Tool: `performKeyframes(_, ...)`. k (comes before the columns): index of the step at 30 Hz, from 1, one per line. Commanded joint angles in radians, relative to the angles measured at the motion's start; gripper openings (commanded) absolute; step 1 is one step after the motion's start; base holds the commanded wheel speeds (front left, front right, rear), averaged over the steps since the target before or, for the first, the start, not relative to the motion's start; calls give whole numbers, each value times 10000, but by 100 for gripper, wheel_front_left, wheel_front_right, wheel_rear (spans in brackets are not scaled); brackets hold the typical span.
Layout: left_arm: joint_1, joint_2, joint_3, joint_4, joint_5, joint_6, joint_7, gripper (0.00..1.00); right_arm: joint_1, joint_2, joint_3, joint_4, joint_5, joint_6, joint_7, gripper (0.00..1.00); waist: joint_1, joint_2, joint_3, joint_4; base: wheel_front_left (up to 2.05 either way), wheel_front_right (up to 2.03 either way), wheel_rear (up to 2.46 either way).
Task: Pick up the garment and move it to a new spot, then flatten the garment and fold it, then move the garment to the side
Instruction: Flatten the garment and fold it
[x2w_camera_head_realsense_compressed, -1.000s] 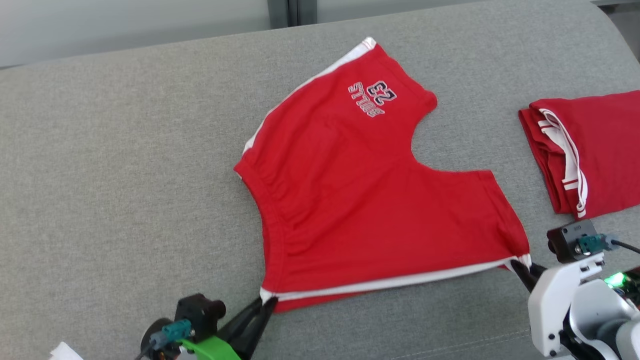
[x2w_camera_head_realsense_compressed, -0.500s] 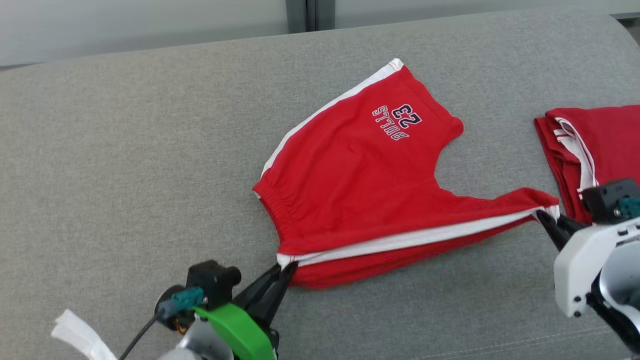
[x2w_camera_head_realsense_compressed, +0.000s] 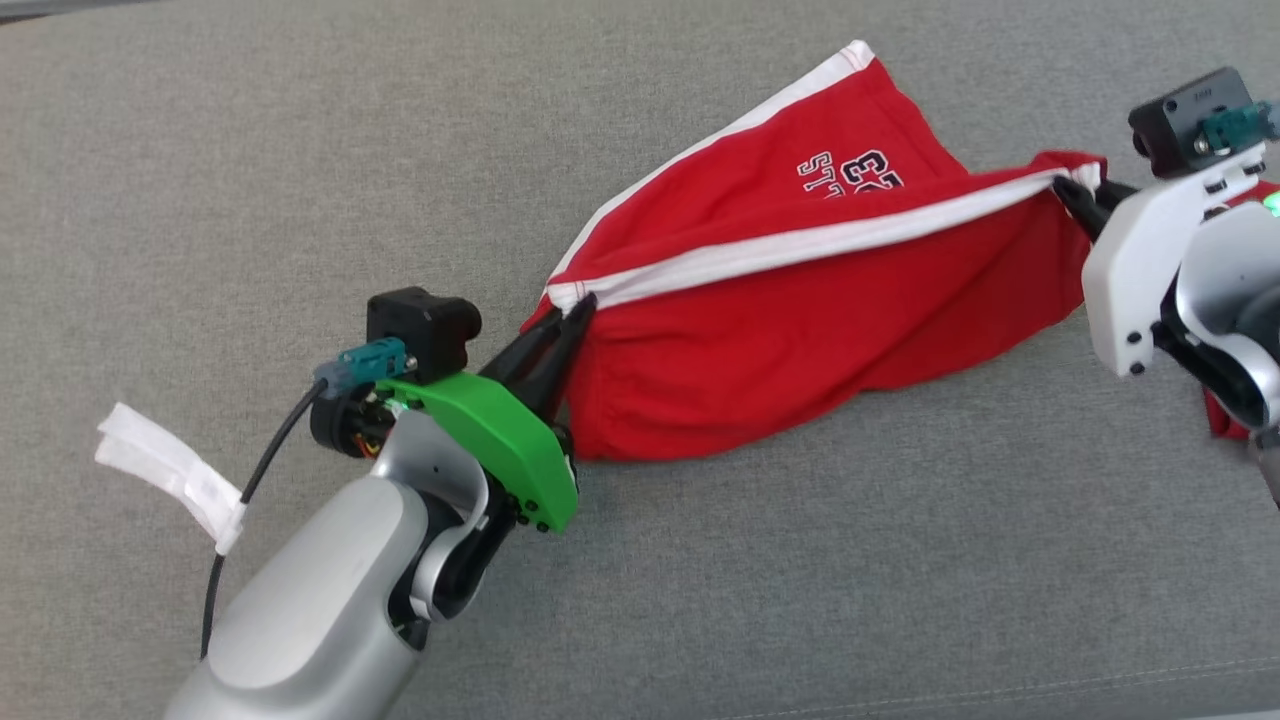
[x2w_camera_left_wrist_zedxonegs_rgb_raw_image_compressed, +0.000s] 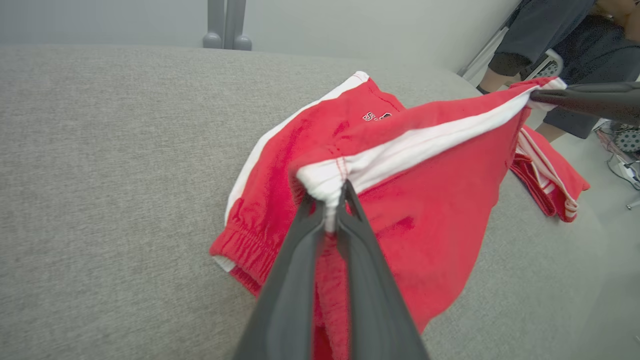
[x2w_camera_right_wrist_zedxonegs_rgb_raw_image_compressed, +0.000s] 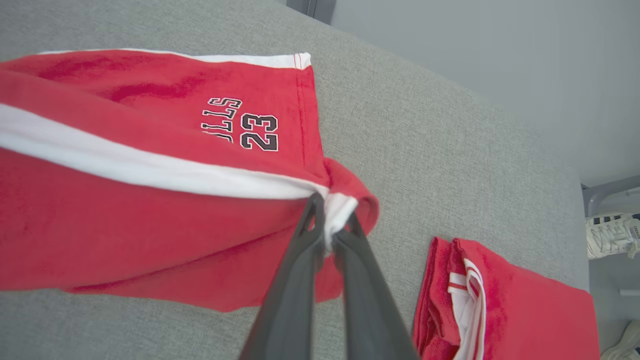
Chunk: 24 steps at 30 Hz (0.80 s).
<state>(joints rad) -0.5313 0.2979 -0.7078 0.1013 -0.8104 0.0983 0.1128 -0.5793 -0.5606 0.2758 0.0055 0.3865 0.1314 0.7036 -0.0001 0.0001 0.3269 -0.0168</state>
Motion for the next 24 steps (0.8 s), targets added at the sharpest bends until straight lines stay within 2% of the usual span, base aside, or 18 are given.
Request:
performKeyframes(1,-379,58,54,264,180,72,-16,0,-549,31,299,369,87,-16,-200,0,1,-1,536,207,0,0,0)
performKeyframes(9,-1379,-577,397,1574,285,70,-724,0,-2970,213,1531,2546,150,-16,-1335,0,1,-1,1141,576,0,0,0)
performKeyframes(16,-1770,-1090,437,2380,373,1,-1361,0,-4221,327,2386,3954,250,-16,-2190,0,1,-1,1361,886,0,0,0)
performKeyframes(17,-1826,-1149,371,2483,399,-62,-1406,3,-4343,365,2458,4164,296,-16,-2354,73,1,-1,1381,925,0,0,0)
performKeyframes(18,-1790,-1210,289,2603,332,-146,-1330,18,-4387,412,2524,4357,361,-16,-2439,100,1,-1,1381,947,0,0,0)
performKeyframes(19,-1795,-1251,190,2740,338,-227,-1289,46,-4466,439,2631,4542,379,-16,-2555,100,1,-1,1376,971,0,0,0)
performKeyframes(20,-1814,-1292,155,2805,347,-301,-1279,87,-4540,462,2704,4656,429,-16,-2644,100,1,-1,1372,988,0,0,0)
performKeyframes(21,-1803,-1345,150,2882,286,-347,-1344,100,-4615,486,2793,4799,475,-16,-2754,100,1,-1,1357,1006,0,0,0)
performKeyframes(24,-1774,-1403,116,3071,320,-448,-1571,100,-4735,506,2960,5136,640,-16,-3049,100,1,-1,1254,1039,0,0,0)
